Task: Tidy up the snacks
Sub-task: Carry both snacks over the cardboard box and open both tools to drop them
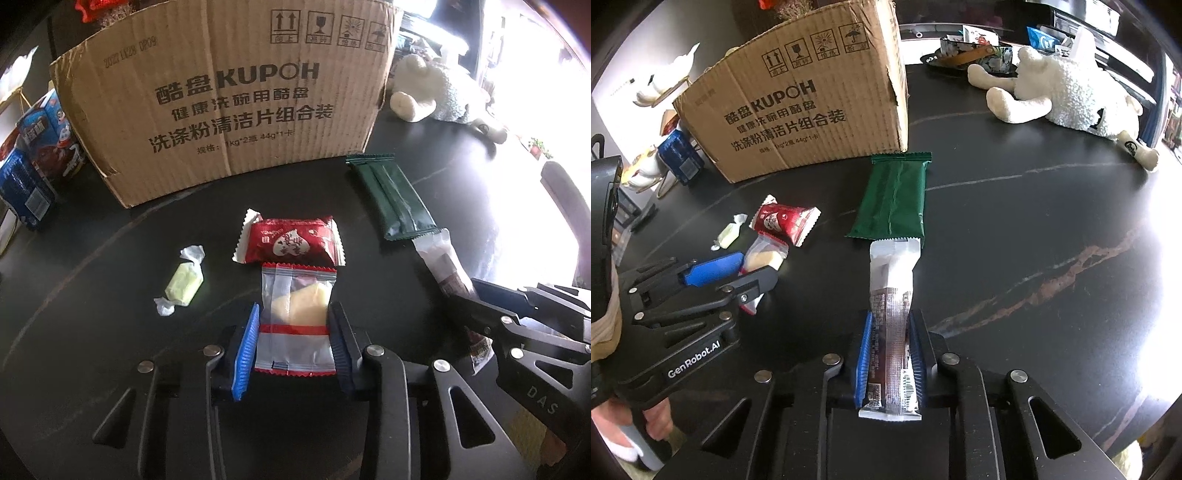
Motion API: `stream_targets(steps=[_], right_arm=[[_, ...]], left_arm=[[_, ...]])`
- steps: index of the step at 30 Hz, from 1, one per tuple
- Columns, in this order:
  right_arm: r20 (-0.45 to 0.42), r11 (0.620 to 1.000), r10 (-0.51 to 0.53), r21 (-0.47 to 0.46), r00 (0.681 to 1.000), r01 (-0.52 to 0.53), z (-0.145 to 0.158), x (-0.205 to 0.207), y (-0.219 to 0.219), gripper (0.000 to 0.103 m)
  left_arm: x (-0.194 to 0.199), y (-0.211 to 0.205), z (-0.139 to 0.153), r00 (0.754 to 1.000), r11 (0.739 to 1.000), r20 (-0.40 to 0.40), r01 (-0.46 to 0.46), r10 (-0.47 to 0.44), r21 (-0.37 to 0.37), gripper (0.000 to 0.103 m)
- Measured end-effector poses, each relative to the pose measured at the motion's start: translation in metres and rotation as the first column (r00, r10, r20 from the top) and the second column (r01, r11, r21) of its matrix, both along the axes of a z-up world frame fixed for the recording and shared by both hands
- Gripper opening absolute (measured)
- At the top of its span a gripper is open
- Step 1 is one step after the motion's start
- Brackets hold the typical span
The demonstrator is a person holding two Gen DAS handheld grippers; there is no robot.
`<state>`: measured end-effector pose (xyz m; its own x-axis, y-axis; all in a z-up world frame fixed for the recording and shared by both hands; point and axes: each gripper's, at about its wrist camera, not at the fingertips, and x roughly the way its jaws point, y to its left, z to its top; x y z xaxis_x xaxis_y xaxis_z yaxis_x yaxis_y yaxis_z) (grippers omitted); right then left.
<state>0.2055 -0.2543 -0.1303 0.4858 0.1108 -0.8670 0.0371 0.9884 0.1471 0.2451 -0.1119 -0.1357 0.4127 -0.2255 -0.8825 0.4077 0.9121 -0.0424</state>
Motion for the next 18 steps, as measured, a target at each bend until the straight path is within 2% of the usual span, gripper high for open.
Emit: stream_targets(steps=[6,18], right_arm=[[0.02,1.0,0.003,0.013,1.0,-0.003,0.008,-0.007,0.002,0.02],[0.085,0.999,0.017,0.044,0.996,-0.021,0.039,-0.021,0.009,0.02]], left_arm=[[-0.01,0.002,0.01,1.0,1.0,0.006,0.003,-0.002,-0.027,0.035],[-0.027,0.007,0.048,0.998,0.998,0.068,-0.001,0.005,-0.068,0.035]])
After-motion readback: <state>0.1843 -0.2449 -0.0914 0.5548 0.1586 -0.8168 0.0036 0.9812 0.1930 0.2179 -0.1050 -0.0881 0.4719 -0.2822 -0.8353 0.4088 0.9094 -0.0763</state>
